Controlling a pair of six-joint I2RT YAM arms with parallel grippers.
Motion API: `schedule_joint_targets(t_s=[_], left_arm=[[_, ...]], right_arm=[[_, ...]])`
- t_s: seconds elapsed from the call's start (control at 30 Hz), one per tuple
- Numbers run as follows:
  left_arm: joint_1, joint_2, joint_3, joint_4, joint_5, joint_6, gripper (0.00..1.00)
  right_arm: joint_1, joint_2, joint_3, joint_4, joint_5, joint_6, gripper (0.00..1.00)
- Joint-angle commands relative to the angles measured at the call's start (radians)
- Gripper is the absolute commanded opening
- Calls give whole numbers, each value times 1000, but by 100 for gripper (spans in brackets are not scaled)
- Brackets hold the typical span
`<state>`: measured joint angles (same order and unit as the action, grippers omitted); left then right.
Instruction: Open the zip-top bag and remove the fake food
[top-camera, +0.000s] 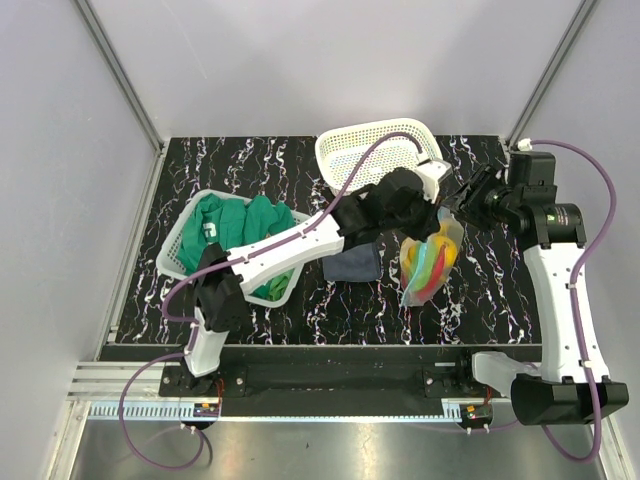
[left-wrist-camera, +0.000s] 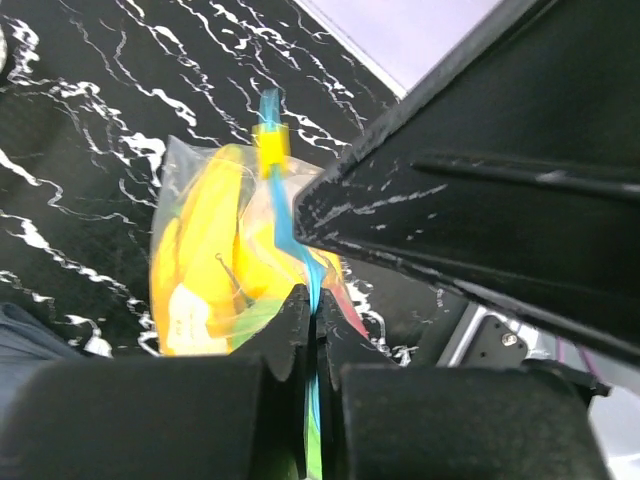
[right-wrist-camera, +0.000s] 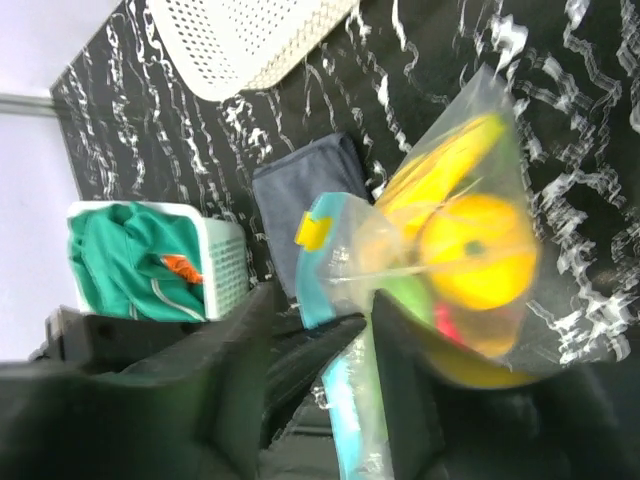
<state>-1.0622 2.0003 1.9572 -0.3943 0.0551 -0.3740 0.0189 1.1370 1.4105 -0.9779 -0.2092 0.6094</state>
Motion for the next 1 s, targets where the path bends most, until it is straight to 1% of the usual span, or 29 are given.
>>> schedule_joint_targets(t_s=[0.0, 0.03, 0.07, 0.1, 0.17, 0.2, 0.23, 0.27, 0.3, 0.37, 0.4, 0.43, 0.5, 0.53, 0.57, 0.63, 0.7, 0.83, 0.87, 0.97], left_arm=[[60, -43, -9, 63, 157, 76, 0], [73, -49, -17, 64, 193, 83, 0], [99, -51, -32, 67, 231, 99, 0], [111, -54, -38, 75, 330, 113, 0], [140, -60, -49, 74, 415, 170, 0], [146, -60, -53, 69, 495, 191, 0], [154, -63, -50, 60, 537, 236, 0], [165, -64, -50, 54, 573, 253, 0], [169, -66, -52, 40, 628, 270, 0], [189, -75, -57, 40, 689, 297, 0], [197, -75, -60, 40, 739, 302, 0], [208, -74, -61, 40, 764, 308, 0], [215, -67, -60, 38, 813, 310, 0], [218, -63, -54, 38, 831, 311, 0], [220, -58, -52, 38, 863, 313, 0], [226, -52, -47, 40, 881, 314, 0], [232, -46, -43, 41, 899, 311, 0], [260, -35, -21, 41, 936, 296, 0], [263, -32, -14, 43, 959, 293, 0], [272, -29, -9, 46, 985, 291, 0]], right_arm=[[-13, -5, 77, 53, 77, -101, 69], [-55, 4, 94, 67, 74, -150, 78], [-65, 12, 97, 76, 56, -175, 83], [-72, 13, 84, 126, 29, -203, 91], [-88, 13, 55, 186, -53, -281, 100], [-94, 10, 15, 259, -82, -304, 100], [-102, 7, -7, 293, -122, -354, 100], [-112, 1, -30, 330, -206, -379, 100], [-117, -19, -88, 410, -246, -404, 100], [-143, -45, -157, 497, -345, -473, 100], [-161, -74, -241, 607, -386, -488, 100], [-175, -85, -275, 649, -495, -535, 100], [-212, -94, -338, 749, -612, -566, 100], [-221, -85, -337, 749, -669, -603, 99], [-232, -66, -335, 748, -680, -641, 94], [-283, -75, -352, 754, -764, -696, 93], [-306, -101, -379, 774, -814, -720, 91], [-306, -174, -459, 823, -867, -727, 90], [-306, -192, -476, 837, -881, -723, 88], [-306, -200, -518, 869, -953, -720, 75]])
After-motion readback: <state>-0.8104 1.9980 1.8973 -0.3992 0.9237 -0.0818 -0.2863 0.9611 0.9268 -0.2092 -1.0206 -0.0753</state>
